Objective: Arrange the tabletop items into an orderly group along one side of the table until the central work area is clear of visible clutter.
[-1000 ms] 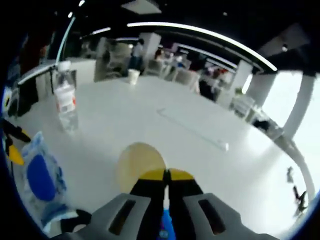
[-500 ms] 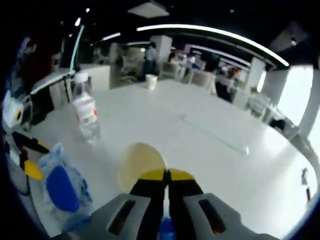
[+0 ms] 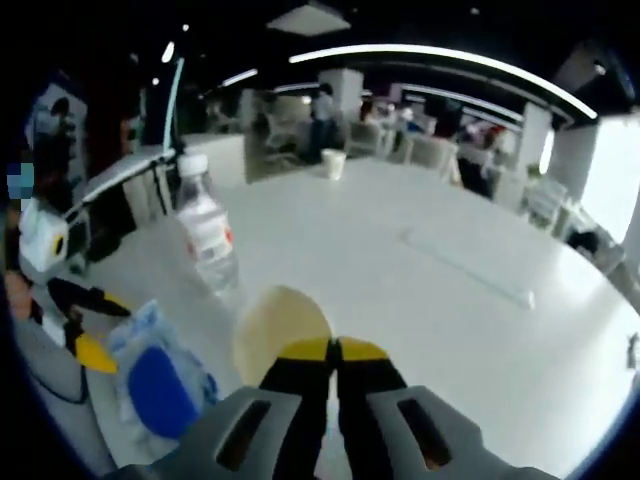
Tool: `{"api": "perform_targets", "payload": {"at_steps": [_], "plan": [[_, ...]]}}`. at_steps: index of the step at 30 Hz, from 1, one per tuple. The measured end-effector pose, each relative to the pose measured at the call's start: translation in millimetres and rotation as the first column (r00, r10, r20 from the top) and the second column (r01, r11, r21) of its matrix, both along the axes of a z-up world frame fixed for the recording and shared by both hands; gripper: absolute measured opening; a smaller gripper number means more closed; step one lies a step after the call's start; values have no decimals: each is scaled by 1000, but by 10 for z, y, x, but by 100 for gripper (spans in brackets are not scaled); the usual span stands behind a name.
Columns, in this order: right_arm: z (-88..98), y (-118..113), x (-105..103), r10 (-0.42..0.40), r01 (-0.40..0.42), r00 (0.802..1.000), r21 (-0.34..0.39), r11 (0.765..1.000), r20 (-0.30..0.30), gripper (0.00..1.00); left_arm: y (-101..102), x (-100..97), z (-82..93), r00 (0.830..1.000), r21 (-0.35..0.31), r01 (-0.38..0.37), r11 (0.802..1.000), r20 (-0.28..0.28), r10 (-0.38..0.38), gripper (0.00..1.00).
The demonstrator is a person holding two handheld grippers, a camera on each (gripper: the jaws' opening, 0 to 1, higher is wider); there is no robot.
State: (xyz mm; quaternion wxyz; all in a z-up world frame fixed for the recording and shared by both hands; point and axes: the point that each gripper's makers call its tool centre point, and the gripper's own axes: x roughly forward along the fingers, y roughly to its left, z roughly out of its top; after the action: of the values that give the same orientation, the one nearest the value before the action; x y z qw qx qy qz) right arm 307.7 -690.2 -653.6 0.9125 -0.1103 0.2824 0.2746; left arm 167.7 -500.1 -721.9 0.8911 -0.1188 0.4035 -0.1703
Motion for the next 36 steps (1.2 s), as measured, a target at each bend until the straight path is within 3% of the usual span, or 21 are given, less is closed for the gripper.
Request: {"api": "perform_targets", "payload": {"at_steps": [14,24,30,36], "plan": [[-8,434,-1,128,-127,989,17,992,-75,0,14,5,14,1000,-1,-7,1000,9,7,75],[-5,574,61,170,-168,980,24,985,-101,0,34,12,45,1000,-7,-13,1000,20,13,75],[-36,623,104,185,-183,974,29,983,-128,0,-32,69,163,997,-30,10,1000,80,-8,77],[-79,680,133,201,-199,969,27,980,-147,0,-97,121,261,990,-8,56,998,129,-55,78]]}}
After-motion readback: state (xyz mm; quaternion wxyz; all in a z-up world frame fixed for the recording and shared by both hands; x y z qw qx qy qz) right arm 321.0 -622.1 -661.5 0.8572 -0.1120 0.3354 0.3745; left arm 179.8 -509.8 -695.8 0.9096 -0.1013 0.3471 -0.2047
